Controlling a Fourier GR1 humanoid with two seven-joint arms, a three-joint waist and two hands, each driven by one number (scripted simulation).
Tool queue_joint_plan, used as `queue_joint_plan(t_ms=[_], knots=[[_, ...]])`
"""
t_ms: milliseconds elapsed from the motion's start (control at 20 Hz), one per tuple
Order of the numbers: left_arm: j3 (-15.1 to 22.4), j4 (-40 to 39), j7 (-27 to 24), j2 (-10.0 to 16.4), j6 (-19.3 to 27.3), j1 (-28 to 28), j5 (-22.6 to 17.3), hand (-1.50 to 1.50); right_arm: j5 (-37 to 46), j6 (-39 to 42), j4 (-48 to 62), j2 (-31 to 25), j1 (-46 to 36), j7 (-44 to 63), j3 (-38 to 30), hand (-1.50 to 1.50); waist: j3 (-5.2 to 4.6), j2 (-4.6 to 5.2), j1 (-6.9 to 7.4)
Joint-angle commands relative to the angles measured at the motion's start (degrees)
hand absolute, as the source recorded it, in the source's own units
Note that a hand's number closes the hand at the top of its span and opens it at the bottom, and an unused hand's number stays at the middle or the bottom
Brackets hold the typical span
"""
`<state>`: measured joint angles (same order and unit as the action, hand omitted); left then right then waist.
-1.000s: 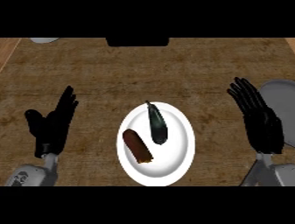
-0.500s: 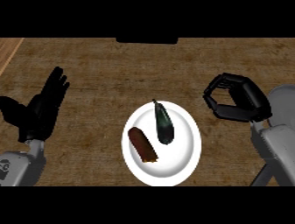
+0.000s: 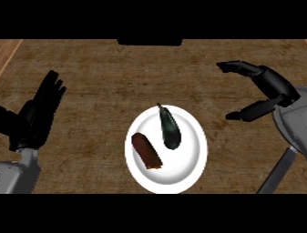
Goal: Pick the eggplant from the plate and place it in the pan
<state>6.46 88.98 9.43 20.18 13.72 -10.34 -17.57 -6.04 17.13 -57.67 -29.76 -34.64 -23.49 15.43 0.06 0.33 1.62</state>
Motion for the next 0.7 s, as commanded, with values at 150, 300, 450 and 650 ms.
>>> queue_joint_plan(t_ms=[150,300,450,650], knots=[[-2.78,-1.69,2.06,1.23,-1.73,-3.73,-0.78,0.0,9.27,4.67,5.22,1.23,-11.96,2.09,5.19,-1.5,-0.08,-0.03,-0.35],[-2.51,-0.96,1.43,0.53,-1.82,-2.05,-0.66,0.0,15.25,2.85,4.98,3.4,-14.62,5.17,9.46,-1.5,-0.09,-0.14,-0.18],[-1.01,-2.38,0.16,-1.26,-1.04,-2.4,1.26,0.0,18.37,5.1,9.49,6.01,-20.67,8.0,11.25,-1.5,-0.09,0.09,0.08],[-0.28,-0.81,1.32,-2.5,0.82,-2.57,2.49,0.0,22.84,8.79,9.1,9.86,-20.03,10.32,17.43,-1.5,-0.08,-0.1,-0.48]])
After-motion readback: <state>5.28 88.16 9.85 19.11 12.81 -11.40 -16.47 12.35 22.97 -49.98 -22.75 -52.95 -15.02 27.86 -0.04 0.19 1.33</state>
